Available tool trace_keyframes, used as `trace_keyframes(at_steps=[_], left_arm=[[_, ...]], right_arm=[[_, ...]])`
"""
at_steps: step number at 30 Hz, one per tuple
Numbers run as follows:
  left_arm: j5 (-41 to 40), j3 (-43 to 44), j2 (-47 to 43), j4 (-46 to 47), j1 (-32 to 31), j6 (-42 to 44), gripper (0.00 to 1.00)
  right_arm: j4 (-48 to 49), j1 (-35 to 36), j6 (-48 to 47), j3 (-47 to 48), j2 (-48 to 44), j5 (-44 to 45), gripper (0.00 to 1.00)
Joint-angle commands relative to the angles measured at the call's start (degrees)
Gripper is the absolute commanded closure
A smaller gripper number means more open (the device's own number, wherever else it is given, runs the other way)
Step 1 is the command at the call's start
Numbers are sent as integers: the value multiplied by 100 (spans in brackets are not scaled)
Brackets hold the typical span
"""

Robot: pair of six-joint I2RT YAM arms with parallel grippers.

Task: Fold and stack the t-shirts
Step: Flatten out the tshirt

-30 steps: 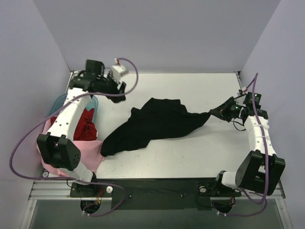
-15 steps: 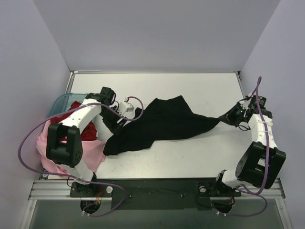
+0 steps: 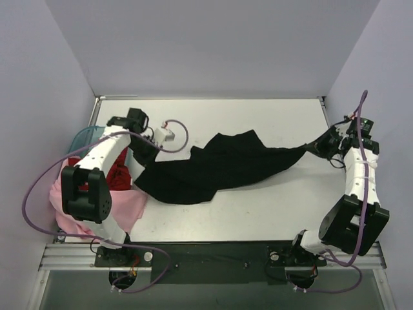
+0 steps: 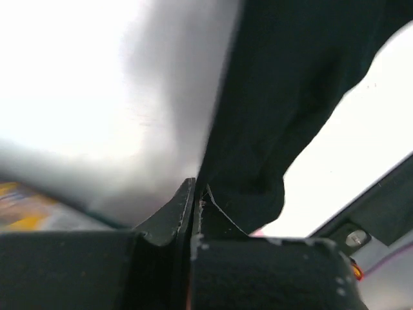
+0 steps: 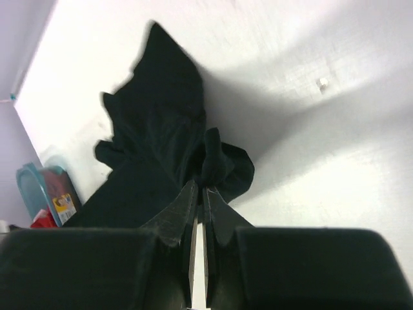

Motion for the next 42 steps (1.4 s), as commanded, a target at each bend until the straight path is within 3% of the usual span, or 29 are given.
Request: trace_keyframes(at_steps=[1,6,9,11,14,18,20,23,26,27,29,30,32,37,38,42], left_arm=[[-112,2458,-188,-21,519,-220,100],[-323,5222,426,-117,547,-379,100],[-542,6961,761,-109,538,-581,100],[-639,7081,753,83,538,-529,100],[-570,6275,219,453,511,-240,100],[-437,4080,-563,806,371,16,100],[-324,3254,-757,753,344,-19,100],[-183,1889,-1057,796,239,130,100],[-235,293,-1321,1094,20,218,100],[-244,43,-1356,1191,-111,157,100],[-192,-608,-1357,1289,-331,43,100],[-122,-871,-1339,1289,-393,-1,100],[71,-1197,-1321,1271,-569,-54,100],[90,-1550,-1426,1298,-640,-107,100],[38,-1559,-1427,1280,-631,-107,100],[-182,-1498,-1497,1245,-623,-72,100]], right_arm=[[95,-71,290,1499,-207,-217,100],[743,-89,861,3679,30,-612,100],[1341,-150,1178,4482,109,-815,100],[1763,-194,1406,4633,13,-938,100],[1993,-203,1530,4162,-268,-1061,100],[2257,-177,1513,2495,-909,-1298,100],[1934,-124,1347,1616,-1217,-1246,100],[532,139,793,236,-1568,-354,100],[61,245,615,-989,-1657,186,100],[60,219,764,-1566,-1649,361,97],[16,167,949,-2140,-1614,790,68],[-10,140,1028,-2291,-1631,958,53],[-45,35,1143,-2442,-1779,1677,45],[60,366,672,-1882,-2053,2383,37],[69,751,434,-1732,-1870,2532,31],[-623,1956,-727,-459,-511,2893,32]])
